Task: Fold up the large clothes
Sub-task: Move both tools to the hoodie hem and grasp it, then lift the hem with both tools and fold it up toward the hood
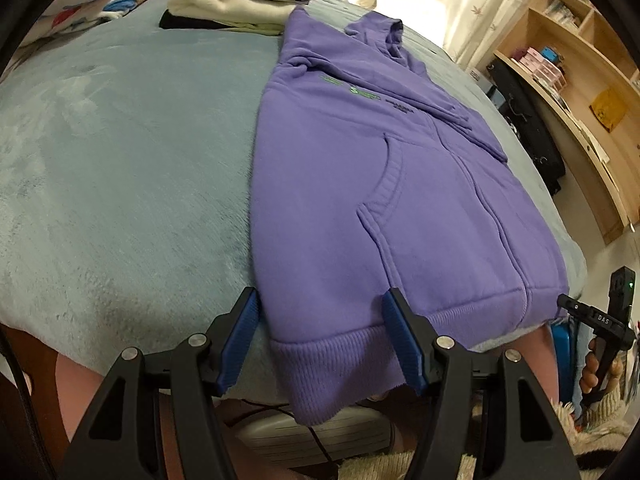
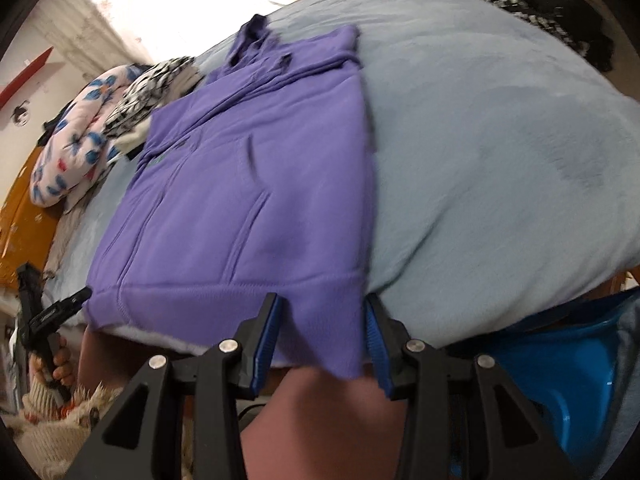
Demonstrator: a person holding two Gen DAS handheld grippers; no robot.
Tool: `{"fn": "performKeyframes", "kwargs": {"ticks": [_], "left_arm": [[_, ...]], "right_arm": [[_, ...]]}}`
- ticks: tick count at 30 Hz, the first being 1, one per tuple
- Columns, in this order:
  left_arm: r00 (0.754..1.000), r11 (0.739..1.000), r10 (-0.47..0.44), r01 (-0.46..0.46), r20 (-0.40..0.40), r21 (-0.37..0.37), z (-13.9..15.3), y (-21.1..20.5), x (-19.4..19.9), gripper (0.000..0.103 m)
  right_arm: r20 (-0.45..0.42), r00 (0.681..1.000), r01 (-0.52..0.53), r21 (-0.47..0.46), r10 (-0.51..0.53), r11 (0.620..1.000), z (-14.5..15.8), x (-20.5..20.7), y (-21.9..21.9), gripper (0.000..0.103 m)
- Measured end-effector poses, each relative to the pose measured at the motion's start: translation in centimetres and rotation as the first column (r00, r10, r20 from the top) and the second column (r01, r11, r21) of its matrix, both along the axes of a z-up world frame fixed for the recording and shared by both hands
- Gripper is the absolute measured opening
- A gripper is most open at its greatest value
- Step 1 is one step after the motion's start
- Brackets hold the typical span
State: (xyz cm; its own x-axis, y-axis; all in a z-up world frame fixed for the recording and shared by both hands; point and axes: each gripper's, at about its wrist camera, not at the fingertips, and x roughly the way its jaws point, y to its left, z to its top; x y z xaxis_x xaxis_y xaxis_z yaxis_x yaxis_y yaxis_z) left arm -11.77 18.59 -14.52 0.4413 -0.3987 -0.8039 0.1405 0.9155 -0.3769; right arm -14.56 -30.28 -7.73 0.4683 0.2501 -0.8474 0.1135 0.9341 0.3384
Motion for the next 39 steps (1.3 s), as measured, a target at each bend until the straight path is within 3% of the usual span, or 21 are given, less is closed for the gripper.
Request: {"fn": "performKeyframes", "kwargs": {"ticks": [7,16,17,18,20,21,24,28,34,39], "left_arm": [[1.000,0.997,-0.030,0.029,-0.004,-0.069,-0.5,0.4,-0.5,0.060],[0.997,0.993,-0.071,0.071,-0.004,-0.097,-1.0,0.4,-1.3,0.060],[0.998,0.993,-0.070,0.070,-0.003,-0.097,-1.0,0.3,-1.3,0.055],[0.997,0.992,-0.071,0.071,-0.005,-0.101,-1.0,0.2,-1.2,0.038],[0.998,0.990,-0.063,0.061,-0.015,-0.126,-0.8,0.0,-1.0,0.021],[0.999,0.989,-0.052,0.050,-0.012,-0.137,-0.5,-0.1,-0.9,0.014],[1.000,0.973,-0.017,0.019,0.010,-0.230,1.1,0.3,-0.4,0.012],[0.994,0.935,0.016,0.024,0.108,-0.353,5.5,0.5,1.5,0.011],[0.985,0.913,0.062,0.010,0.164,-0.408,10.7,-1.1,5.5,0.008],[0.980,0.914,0.127,-0.056,0.151,-0.401,12.3,-1.2,8.8,0.008]], "right_arm": [[-0.007,1.000,-0.012,-0.007,0.012,1.000,-0.6,0.6,0.6,0.041],[-0.002,1.000,-0.026,-0.054,0.026,0.998,-1.0,0.9,1.2,0.039],[0.001,1.000,-0.029,-0.069,0.029,0.997,-1.0,0.9,1.4,0.035],[0.003,0.999,-0.036,-0.094,0.037,0.995,-0.8,0.9,1.8,0.028],[0.011,0.999,-0.044,-0.137,0.046,0.990,-0.3,0.8,2.3,0.019],[0.017,0.999,-0.044,-0.144,0.047,0.989,-0.1,0.7,2.3,0.014],[0.039,0.999,-0.032,-0.125,0.037,0.992,1.0,0.8,1.9,0.011],[0.048,0.998,-0.035,-0.089,0.039,0.995,2.2,1.7,1.3,0.008],[0.221,0.975,-0.040,0.008,0.038,0.999,8.4,3.2,0.0,0.007],[0.270,0.963,-0.020,0.041,0.008,0.999,11.5,6.7,-0.8,0.007]]}}
